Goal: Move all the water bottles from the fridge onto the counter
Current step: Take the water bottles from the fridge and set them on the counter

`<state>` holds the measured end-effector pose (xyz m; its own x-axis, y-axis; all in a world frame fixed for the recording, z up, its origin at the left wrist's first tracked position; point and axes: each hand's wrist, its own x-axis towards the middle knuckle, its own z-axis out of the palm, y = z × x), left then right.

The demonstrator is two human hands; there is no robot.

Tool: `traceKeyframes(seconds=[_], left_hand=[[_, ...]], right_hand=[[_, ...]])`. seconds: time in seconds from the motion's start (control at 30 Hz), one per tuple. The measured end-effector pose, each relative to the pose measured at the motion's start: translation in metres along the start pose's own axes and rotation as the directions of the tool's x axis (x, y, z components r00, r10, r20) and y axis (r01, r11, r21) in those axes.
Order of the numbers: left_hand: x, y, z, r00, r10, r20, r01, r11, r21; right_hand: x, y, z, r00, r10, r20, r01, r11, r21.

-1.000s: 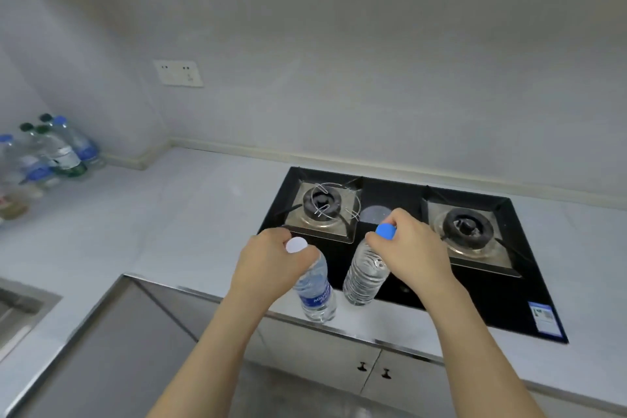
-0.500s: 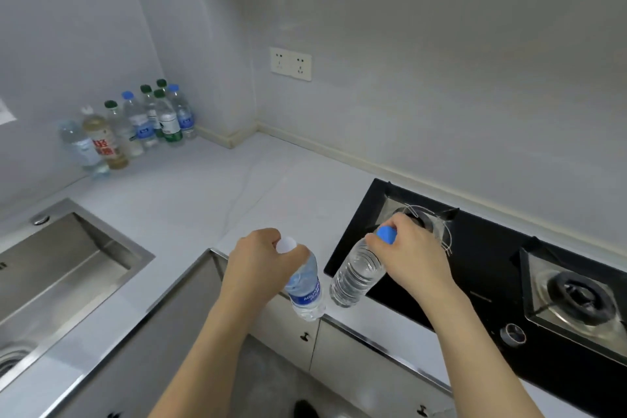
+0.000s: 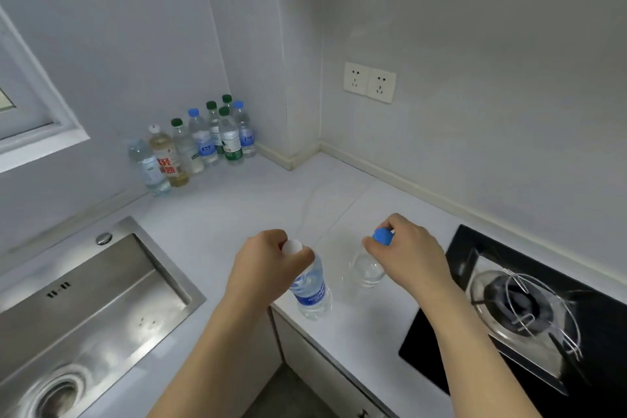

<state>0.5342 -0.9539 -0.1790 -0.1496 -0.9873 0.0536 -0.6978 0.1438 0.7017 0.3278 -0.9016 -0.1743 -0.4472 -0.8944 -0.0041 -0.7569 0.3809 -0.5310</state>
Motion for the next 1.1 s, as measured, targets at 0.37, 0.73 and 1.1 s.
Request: traceKeyframes(seconds=[0.37,0.73,1.1], left_hand=[[0.137,-0.066,-0.039,0.991,-0.103,-0.086,0.107,0.993,0.040],[0.256,-0.136,-0.092,0.980,-0.184,-0.080,0.187,0.981,0.043],[0.357,-0.190,-0.139,0.975,-0.178,-0.133,0.191,0.977,0.090]], right_hand=[[0.128,-0.085,0.061,0.995,-0.071,0.075,0.071,0.997,0.002],[0.223,-0.195,0.129,0.975,-0.155,0.159,0.170,0.982,-0.086],[0.326,-0.317,0.195,0.895,-0.396,0.207,0.434,0.880,-0.193]])
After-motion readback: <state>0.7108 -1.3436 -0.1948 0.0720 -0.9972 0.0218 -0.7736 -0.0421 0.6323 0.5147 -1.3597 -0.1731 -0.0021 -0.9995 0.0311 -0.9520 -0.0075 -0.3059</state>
